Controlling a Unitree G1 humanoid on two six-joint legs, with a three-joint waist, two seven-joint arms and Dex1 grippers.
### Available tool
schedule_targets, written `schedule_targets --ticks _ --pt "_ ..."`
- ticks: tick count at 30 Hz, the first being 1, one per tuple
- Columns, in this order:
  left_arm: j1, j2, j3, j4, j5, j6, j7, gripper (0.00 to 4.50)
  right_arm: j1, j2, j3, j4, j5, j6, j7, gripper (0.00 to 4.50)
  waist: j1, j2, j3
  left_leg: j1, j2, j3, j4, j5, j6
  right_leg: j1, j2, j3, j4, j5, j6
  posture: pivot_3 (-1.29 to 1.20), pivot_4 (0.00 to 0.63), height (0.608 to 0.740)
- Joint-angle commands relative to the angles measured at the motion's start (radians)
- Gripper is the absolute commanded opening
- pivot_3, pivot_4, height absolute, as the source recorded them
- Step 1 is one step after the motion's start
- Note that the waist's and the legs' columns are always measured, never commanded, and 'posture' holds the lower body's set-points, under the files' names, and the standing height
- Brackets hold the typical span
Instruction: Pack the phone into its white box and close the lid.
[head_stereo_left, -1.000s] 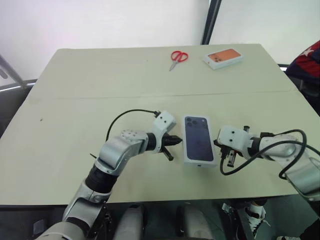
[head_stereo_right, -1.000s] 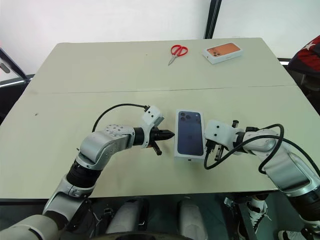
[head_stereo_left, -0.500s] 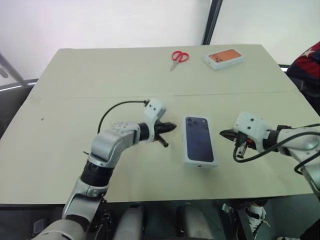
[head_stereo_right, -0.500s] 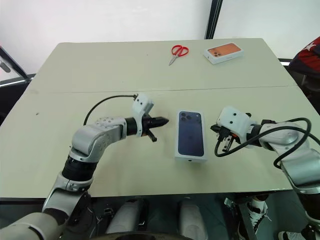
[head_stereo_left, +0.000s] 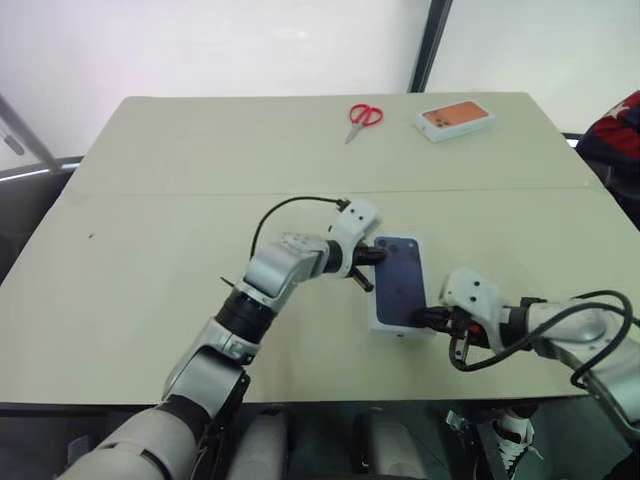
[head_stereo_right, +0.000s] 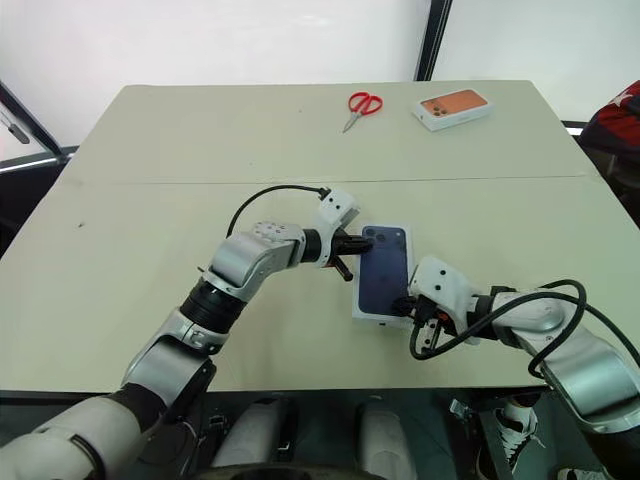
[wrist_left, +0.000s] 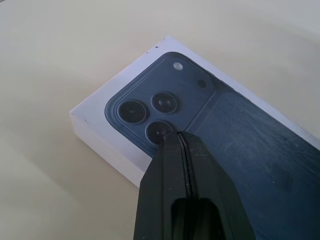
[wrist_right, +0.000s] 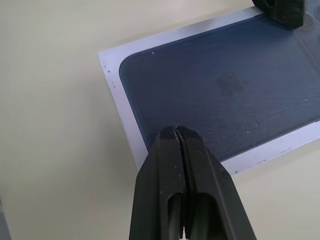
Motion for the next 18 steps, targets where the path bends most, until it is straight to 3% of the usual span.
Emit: schedule_targets --ticks 1,4,8,12,18 --pt "0.028 0.025 -0.025 0.012 0.034 0.008 -0.01 0.0 0.008 0.008 0.022 -0.01 -0.016 0.013 -0.021 0.04 -0.001 0.0 0.0 0.001 0.0 0.0 0.0 0.0 0.0 0.001 0.0 0.0 0.0 0.0 0.0 0.0 0.15 0.74" --pt "0.048 0.033 0.024 -0.026 0.017 -0.019 -0.004 0.0 -0.013 0.028 0.011 -0.013 -0.004 0.015 -0.041 0.04 -0.003 -0.001 -0.001 0.006 0.001 0.0 0.0 -0.001 0.002 0.006 0.0 0.0 -0.001 0.0 0.001 0.0 0.15 0.74" --pt "0.118 0.065 0.201 -0.171 -0.057 -0.105 0.008 0.0 -0.117 0.132 -0.045 0.059 -0.023 -0.018 -0.155 0.04 -0.014 0.0 0.0 0.005 0.001 0.001 0.0 -0.001 0.002 0.004 0.0 0.001 0.0 0.0 0.0 0.0 0.15 0.74" --pt "0.286 0.214 0.35 -0.365 -0.082 -0.173 -0.016 0.0 -0.232 0.22 -0.098 0.211 -0.033 -0.057 -0.234 0.04 -0.026 0.001 0.0 0.002 0.002 0.001 -0.001 -0.001 0.0 -0.001 0.001 0.002 0.002 0.0 0.0 0.0 0.15 0.74" --pt "0.503 0.397 0.541 -0.418 -0.12 -0.253 -0.066 0.0 -0.315 0.294 -0.119 0.369 -0.032 -0.116 -0.245 0.04 -0.017 0.001 0.0 0.001 0.001 0.001 -0.004 0.0 -0.001 -0.002 -0.001 0.002 0.0 0.0 0.0 0.0 0.15 0.74"
